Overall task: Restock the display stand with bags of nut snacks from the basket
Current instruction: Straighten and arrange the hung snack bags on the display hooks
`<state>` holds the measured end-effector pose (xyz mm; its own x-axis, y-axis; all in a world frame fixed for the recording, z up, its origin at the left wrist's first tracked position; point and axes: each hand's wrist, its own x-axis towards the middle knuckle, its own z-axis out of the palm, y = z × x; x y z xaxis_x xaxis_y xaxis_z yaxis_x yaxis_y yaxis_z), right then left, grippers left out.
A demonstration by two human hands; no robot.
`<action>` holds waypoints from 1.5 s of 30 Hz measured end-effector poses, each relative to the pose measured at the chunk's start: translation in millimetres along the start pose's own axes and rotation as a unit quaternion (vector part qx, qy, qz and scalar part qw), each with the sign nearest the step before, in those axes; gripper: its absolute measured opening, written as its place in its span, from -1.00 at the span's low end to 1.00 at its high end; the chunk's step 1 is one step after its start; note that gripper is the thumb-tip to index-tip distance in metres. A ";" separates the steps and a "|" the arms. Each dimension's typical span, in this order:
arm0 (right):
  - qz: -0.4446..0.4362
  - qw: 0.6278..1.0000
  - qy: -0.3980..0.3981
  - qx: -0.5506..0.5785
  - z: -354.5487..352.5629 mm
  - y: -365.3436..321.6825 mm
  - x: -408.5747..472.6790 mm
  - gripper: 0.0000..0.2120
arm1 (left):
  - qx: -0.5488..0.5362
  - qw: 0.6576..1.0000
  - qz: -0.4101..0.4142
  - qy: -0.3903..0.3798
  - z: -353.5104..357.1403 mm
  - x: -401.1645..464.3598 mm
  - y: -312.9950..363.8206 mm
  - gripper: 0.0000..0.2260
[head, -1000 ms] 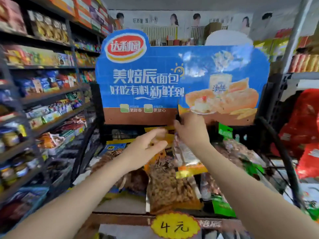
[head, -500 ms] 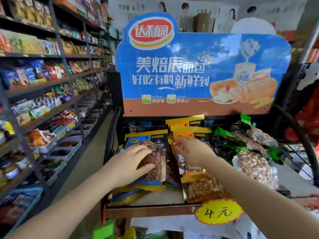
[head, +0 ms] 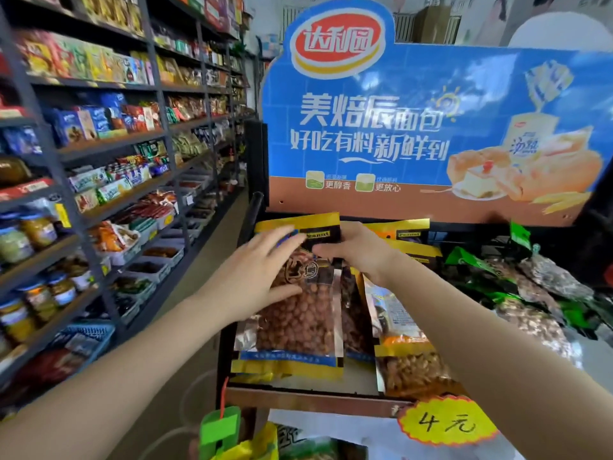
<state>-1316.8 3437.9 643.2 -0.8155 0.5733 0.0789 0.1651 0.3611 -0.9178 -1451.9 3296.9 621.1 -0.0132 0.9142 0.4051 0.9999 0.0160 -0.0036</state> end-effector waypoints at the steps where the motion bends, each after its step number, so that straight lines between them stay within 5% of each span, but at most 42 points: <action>1: -0.029 0.999 -0.034 -0.014 -4.1 -4.4 -3.5 -0.83 | 0.008 0.999 0.001 0.037 -4.1 5.5 -0.2 -0.36; 3: -0.047 0.992 -0.100 -0.061 -14.1 -6.6 -6.9 -0.82 | 0.014 0.998 -0.009 0.054 -12.5 17.2 4.5 -0.35; 8: -0.010 0.977 -0.103 -0.189 -29.8 7.5 -2.5 -0.79 | 0.085 0.991 -0.002 -0.107 -6.5 29.2 26.8 -0.76; 13: 0.014 0.993 -0.107 -0.045 -33.3 8.6 12.1 -0.60 | 0.053 0.996 0.039 -0.052 1.9 6.0 10.3 -0.90; 15: 0.006 0.989 -0.109 -0.095 -34.3 5.6 27.8 -0.58 | 0.078 0.993 0.081 -0.028 4.2 -5.2 6.0 -0.73; 20: -0.021 0.895 -0.162 -0.415 -24.5 0.7 65.4 -0.66 | 0.097 0.992 0.084 0.000 15.6 -17.5 9.2 -0.50; 29: -0.069 0.786 -0.201 -0.581 -2.9 11.1 79.8 -0.60 | 0.092 0.994 0.053 -0.013 9.2 -12.0 7.9 -0.65; 34: -0.017 0.719 -0.160 -0.676 -2.6 10.6 58.2 -0.70 | 0.091 0.995 0.002 -0.039 4.9 -3.9 9.9 -0.65; 39: 0.043 0.799 -0.191 -0.569 -19.0 18.6 60.6 -0.76 | 0.080 0.993 -0.027 -0.080 2.4 14.6 6.5 -0.69; 41: 0.074 0.823 -0.191 -0.530 -24.4 21.4 58.0 -0.62 | 0.073 0.992 0.002 -0.106 6.6 14.4 4.4 -0.64; 45: 0.125 0.860 -0.138 -0.475 -27.9 34.2 59.8 -0.65 | 0.095 0.988 0.123 -0.020 10.1 7.9 -3.3 -0.56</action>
<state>-1344.5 3505.1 627.4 -0.7677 0.5709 -0.2912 0.6260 0.7652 -0.1502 -1455.5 3308.1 615.1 0.2259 0.9150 0.3344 0.9531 -0.1366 -0.2702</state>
